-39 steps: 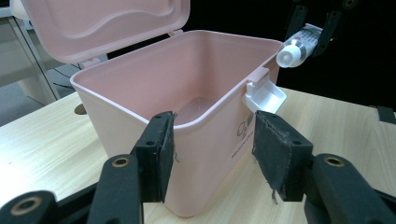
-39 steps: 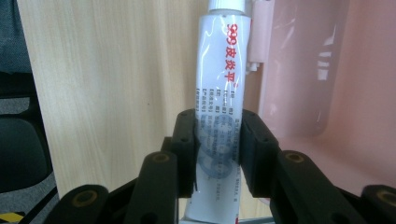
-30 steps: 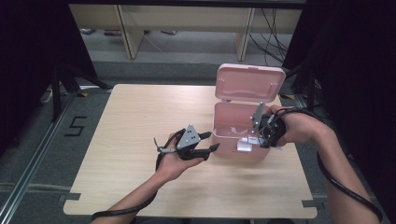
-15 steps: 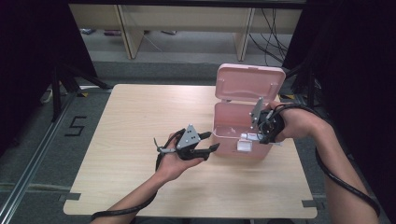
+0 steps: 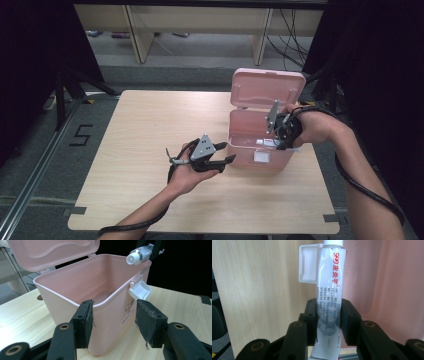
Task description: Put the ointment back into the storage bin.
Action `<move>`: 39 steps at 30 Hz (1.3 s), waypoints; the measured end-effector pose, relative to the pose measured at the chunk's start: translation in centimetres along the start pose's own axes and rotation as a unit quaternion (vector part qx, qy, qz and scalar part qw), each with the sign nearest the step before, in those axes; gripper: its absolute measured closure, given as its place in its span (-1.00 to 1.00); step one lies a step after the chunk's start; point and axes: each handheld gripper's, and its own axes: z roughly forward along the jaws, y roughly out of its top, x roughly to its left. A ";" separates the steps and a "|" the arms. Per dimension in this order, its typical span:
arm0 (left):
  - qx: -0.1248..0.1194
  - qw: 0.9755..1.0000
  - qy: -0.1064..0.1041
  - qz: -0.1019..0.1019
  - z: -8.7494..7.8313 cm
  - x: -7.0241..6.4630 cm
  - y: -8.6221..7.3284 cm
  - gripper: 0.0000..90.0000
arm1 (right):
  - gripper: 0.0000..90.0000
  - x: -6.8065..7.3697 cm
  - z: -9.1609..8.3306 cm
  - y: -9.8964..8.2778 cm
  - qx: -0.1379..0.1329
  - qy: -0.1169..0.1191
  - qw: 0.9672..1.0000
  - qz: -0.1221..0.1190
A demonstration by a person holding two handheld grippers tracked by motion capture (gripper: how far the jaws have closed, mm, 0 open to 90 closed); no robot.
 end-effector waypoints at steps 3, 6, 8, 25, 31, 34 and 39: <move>0.000 1.000 0.001 0.000 0.0 0.1 0.0 0.06 | 0.57 -0.1 0.0 0.1 0.001 -0.008 1.000 -0.004; 0.000 1.000 0.000 0.005 -0.1 0.1 0.1 0.06 | 0.57 -0.4 0.0 0.3 0.000 -0.007 1.000 -0.011; 0.000 1.000 0.000 0.002 -0.1 0.1 0.1 0.06 | 0.57 -0.4 0.1 0.4 -0.002 -0.005 1.000 -0.009; -0.001 1.000 0.001 -0.001 -0.2 0.1 0.0 0.06 | 0.57 -1.3 0.5 1.1 -0.006 -0.010 0.999 -0.032; 0.000 1.000 -0.001 0.003 -0.1 0.1 -0.1 0.06 | 0.57 -1.5 0.8 1.0 -0.003 -0.010 1.000 -0.019; 0.000 1.000 0.000 0.000 -0.1 0.0 -0.1 0.06 | 0.57 -1.7 0.9 1.0 -0.002 -0.012 1.000 -0.021; 0.001 1.000 0.000 0.000 -0.1 0.0 -0.1 0.06 | 0.57 -2.2 1.2 1.1 -0.010 -0.015 0.999 -0.035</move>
